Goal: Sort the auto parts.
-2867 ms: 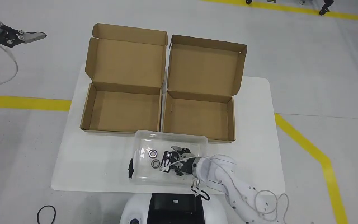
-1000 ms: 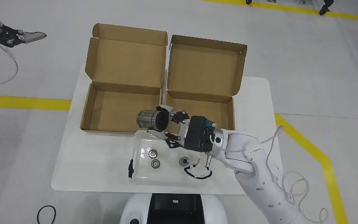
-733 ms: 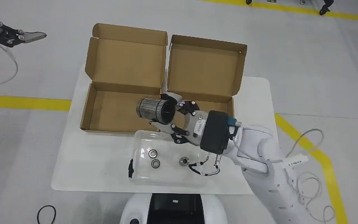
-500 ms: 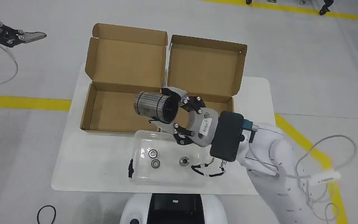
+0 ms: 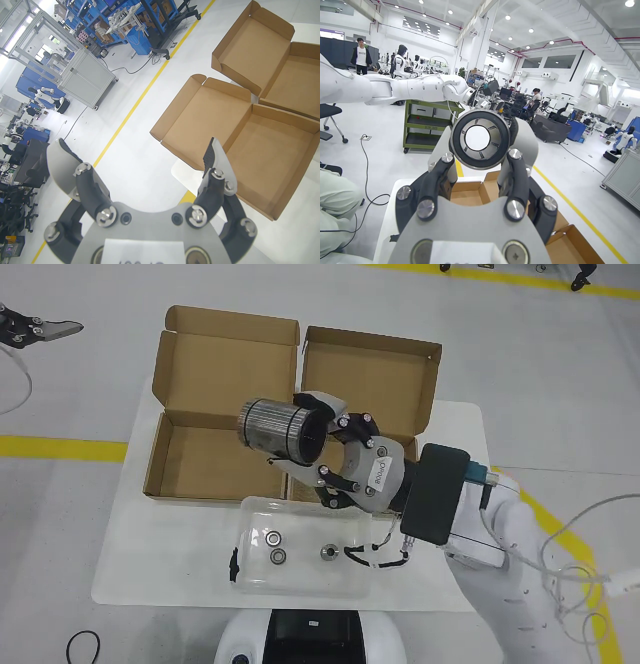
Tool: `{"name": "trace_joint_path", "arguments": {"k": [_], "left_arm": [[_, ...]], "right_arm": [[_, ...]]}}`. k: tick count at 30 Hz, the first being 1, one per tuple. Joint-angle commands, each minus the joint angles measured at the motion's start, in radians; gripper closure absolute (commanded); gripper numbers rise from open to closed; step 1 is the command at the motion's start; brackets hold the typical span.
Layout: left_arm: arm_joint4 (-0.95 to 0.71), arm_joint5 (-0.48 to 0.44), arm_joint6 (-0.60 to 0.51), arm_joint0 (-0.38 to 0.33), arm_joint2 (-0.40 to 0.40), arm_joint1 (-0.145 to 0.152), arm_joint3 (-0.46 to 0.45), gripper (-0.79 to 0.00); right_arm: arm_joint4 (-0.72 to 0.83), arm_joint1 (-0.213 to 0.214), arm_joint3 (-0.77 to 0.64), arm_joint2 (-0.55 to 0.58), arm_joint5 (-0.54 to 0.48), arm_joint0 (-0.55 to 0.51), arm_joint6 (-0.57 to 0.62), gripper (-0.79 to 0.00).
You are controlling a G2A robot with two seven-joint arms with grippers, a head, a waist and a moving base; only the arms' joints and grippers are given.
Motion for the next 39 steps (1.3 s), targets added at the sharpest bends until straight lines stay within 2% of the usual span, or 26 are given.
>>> {"name": "trace_joint_path", "arguments": {"k": [1, 14, 23, 30, 39], "left_arm": [[0.0, 0.0, 0.0, 0.0, 0.0, 0.0, 0.0, -0.785], [0.0, 0.0, 0.0, 0.0, 0.0, 0.0, 0.0, -0.785], [0.0, 0.0, 0.0, 0.0, 0.0, 0.0, 0.0, -0.785], [0.0, 0.0, 0.0, 0.0, 0.0, 0.0, 0.0, -0.785], [0.0, 0.0, 0.0, 0.0, 0.0, 0.0, 0.0, -0.785]], "right_arm": [[-0.009, 0.0, 0.004, 0.006, -0.003, 0.005, -0.009, 0.0], [-0.026, 0.013, 0.047, 0.062, -0.071, -0.051, -0.087, 0.0], [-0.093, 0.019, 0.126, 0.024, -0.081, -0.117, -0.074, 0.0], [-0.142, 0.018, 0.171, -0.035, -0.008, -0.117, 0.086, 0.0], [-0.247, 0.006, 0.167, -0.12, 0.246, -0.106, 0.46, 0.0]]}}
